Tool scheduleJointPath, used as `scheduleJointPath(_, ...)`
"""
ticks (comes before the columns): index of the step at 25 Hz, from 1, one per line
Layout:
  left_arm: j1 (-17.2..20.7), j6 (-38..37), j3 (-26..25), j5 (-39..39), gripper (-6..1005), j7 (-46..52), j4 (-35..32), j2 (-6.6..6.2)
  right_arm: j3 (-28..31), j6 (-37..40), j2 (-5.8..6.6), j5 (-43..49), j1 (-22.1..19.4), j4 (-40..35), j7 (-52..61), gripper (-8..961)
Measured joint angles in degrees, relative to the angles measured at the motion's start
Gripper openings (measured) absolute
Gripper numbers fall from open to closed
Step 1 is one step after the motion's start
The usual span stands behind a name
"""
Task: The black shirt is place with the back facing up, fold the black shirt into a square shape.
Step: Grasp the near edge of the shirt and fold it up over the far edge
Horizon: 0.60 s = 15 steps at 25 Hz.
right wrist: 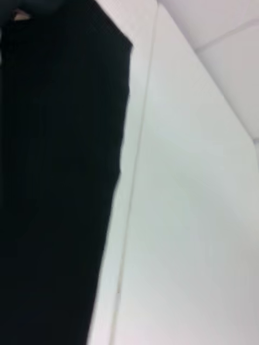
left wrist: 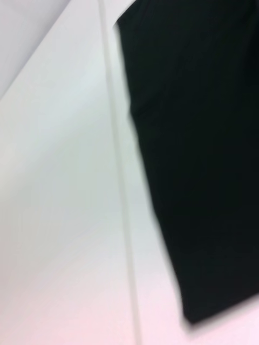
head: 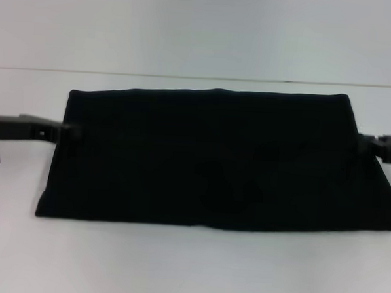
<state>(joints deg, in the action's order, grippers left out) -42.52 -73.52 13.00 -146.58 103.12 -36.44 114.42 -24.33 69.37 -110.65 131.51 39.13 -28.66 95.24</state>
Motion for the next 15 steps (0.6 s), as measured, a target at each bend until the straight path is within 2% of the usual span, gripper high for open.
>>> scheduleJointPath(6,-2.08,13.4,0.29,0.05,6,2.96,3.4,0.15,0.39,-16.04,-0.76,-0.45,5.06,5.88,0.06,33)
scheduleJointPath(11,-3.38,18.4,1.03,0.05,6,3.89,4.04,0.37,0.26,-25.66,-2.05,-0.55,8.64,7.92,0.04,34)
scheduleJointPath(15,-4.11,20.92,2.3,0.07,7,4.48,4.14,0.56,-0.04,-30.47,-2.78,-0.56,11.11,8.78,-0.27,33)
